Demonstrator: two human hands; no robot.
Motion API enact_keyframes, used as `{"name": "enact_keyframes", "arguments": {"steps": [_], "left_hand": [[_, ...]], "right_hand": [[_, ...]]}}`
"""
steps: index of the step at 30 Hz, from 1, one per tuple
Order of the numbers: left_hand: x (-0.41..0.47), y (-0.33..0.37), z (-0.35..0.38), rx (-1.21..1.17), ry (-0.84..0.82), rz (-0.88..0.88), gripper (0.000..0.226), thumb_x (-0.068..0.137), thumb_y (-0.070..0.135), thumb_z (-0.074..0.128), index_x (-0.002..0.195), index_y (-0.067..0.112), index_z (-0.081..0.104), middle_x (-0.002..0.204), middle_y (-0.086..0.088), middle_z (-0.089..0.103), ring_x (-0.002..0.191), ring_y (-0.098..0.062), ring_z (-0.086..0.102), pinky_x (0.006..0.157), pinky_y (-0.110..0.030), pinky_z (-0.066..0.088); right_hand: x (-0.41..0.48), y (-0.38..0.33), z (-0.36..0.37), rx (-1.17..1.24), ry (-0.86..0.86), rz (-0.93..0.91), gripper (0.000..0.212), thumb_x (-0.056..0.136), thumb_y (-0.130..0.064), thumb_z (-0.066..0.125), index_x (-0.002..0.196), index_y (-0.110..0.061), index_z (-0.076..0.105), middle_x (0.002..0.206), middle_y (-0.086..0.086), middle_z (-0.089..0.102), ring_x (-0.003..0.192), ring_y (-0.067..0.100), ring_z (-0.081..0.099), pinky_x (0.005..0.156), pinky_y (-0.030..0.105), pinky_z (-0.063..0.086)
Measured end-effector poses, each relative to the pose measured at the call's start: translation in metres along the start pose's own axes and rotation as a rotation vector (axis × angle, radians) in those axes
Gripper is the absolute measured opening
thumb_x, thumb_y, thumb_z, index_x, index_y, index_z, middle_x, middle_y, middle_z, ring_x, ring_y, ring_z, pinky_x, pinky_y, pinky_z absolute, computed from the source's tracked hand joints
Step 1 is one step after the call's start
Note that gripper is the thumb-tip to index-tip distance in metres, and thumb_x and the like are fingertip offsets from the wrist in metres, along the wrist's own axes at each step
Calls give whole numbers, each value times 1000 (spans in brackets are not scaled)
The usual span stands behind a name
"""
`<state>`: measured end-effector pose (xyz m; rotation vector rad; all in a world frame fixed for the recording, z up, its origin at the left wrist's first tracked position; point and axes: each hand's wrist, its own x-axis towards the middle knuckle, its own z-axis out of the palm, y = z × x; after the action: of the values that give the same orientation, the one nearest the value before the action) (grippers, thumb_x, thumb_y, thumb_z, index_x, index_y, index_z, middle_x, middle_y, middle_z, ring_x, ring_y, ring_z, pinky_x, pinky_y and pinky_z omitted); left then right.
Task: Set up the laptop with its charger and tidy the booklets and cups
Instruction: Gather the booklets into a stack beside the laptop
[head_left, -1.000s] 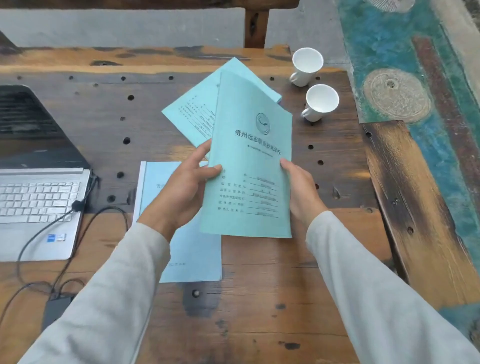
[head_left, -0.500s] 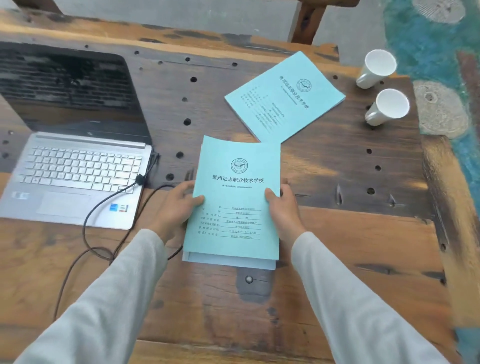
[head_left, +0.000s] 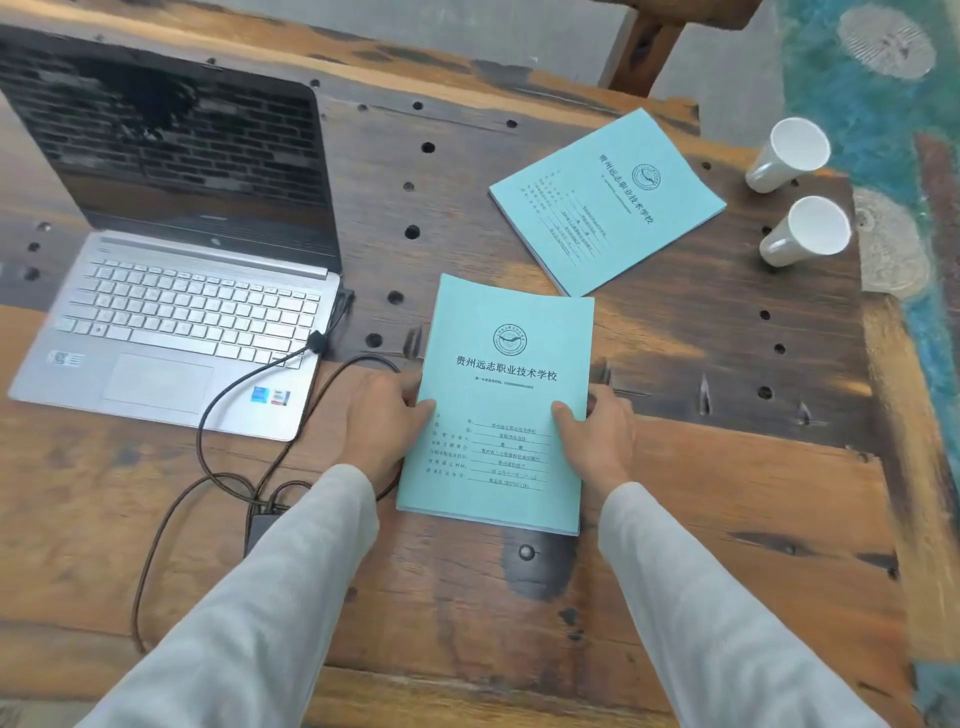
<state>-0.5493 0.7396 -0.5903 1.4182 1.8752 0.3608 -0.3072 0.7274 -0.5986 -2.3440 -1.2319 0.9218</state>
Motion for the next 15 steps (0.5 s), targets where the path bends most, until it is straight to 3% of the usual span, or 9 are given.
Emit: {"name": "enact_keyframes", "arguments": {"steps": [7,12,15], "left_hand": [[-3,-5,5,-7,14,19,26,84,23,65,106,30,76,78,1,72,82,-23,65,73,-33,52],[-4,-5,6,-26,16,19,28,85,20,68,108,35,76,67,20,65,78,-16,64,66,-26,41],[-4,-4,5,-46,-11,-11,32,87,19,67,112,37,74,75,20,70,81,-12,67,72,-27,49]], "right_hand": [[-5,3,4,1,22,13,50,86,-32,69,132,-14,56,127,12,55,127,29,44,108,38,37],[-2,9,2,31,10,1,45,85,-34,71,126,-15,61,116,7,65,119,23,48,95,30,35],[-5,10,2,33,0,2,48,85,-33,73,129,-15,62,120,8,64,120,22,48,100,32,37]]}}
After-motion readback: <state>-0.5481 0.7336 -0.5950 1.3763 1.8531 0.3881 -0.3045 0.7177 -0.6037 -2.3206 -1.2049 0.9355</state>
